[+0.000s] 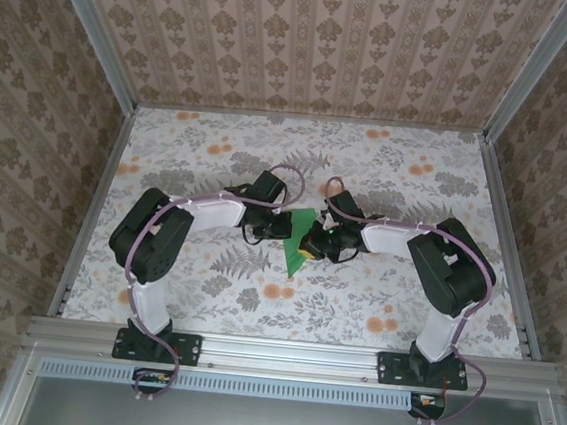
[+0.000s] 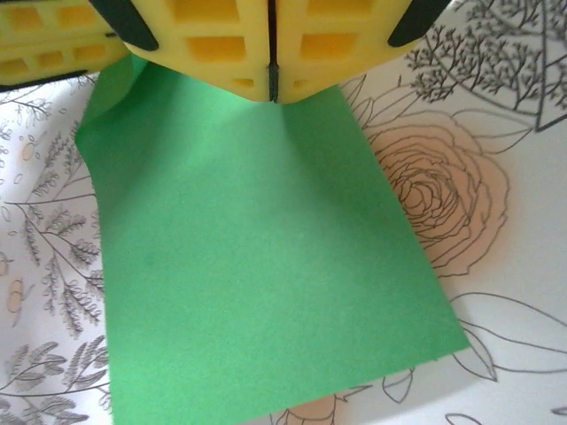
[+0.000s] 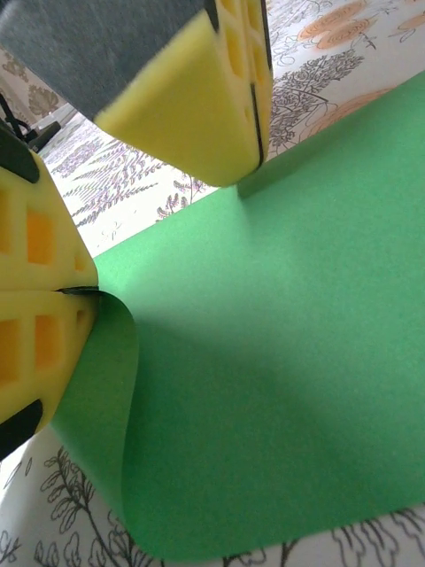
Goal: Fold a paper plane with a square sheet of paper (pick it up from the middle)
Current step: Third fold the triangle at the center of the table.
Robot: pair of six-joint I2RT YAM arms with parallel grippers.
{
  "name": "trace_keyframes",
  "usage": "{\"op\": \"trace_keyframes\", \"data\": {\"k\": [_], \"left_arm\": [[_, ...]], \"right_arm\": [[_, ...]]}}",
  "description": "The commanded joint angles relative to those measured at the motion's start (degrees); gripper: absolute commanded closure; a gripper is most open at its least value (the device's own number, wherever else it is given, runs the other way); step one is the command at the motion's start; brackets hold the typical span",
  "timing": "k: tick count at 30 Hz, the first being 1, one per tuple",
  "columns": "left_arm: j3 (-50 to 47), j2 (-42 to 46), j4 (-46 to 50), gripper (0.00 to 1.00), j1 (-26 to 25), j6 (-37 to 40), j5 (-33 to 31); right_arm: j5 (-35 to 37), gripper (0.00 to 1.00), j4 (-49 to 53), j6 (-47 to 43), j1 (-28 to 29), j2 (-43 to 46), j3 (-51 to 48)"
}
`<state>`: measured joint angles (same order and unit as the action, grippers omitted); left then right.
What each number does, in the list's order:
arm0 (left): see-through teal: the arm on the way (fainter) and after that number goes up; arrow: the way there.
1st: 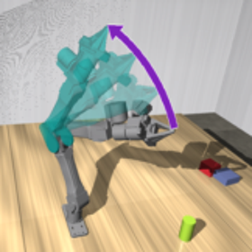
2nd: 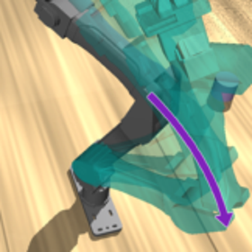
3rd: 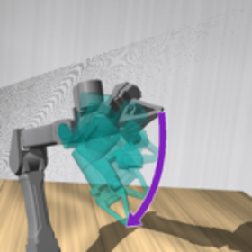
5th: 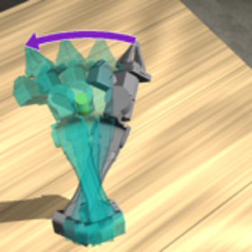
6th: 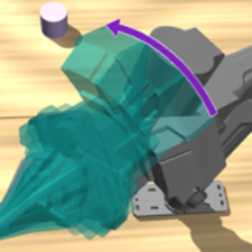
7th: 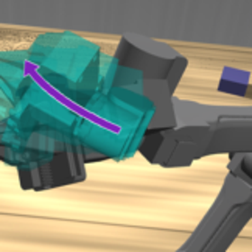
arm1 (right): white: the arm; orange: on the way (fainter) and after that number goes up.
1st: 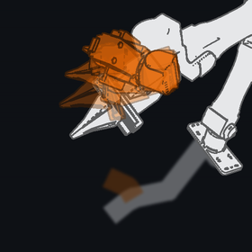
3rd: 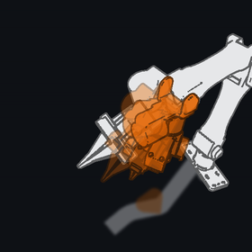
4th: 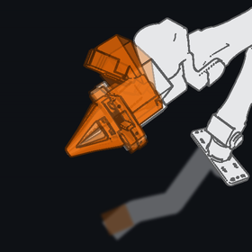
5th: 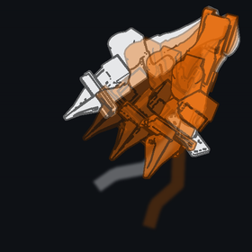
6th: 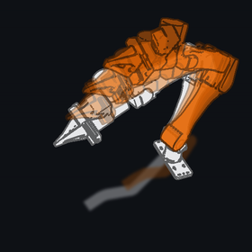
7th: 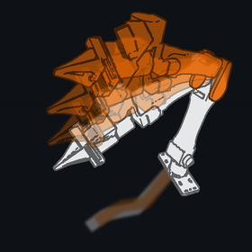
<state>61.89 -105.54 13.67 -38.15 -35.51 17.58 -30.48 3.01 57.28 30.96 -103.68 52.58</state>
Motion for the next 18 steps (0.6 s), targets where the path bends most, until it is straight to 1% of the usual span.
{"op": "trace_keyframes", "data": {"k": [1, 10, 18], "left_arm": [[-0.5, 1.9, -1.7, 0.91, 0.0, 1.5, -1.4], [0.7, -1.8, 1.2, 0.93, -0.1, 1.1, -0.6], [1.0, -2.9, 2.1, 0.94, -0.1, 1.1, -0.4]], "right_arm": [[-0.7, 0.93, -0.3, 0.4, 0.4, -1.2, 1.4], [-0.9, 0.93, -0.5, -0.2, 0.4, -1.8, 1.7], [-0.9, 0.93, -1.0, -0.3, 0.5, -2.9, 2.1]]}}
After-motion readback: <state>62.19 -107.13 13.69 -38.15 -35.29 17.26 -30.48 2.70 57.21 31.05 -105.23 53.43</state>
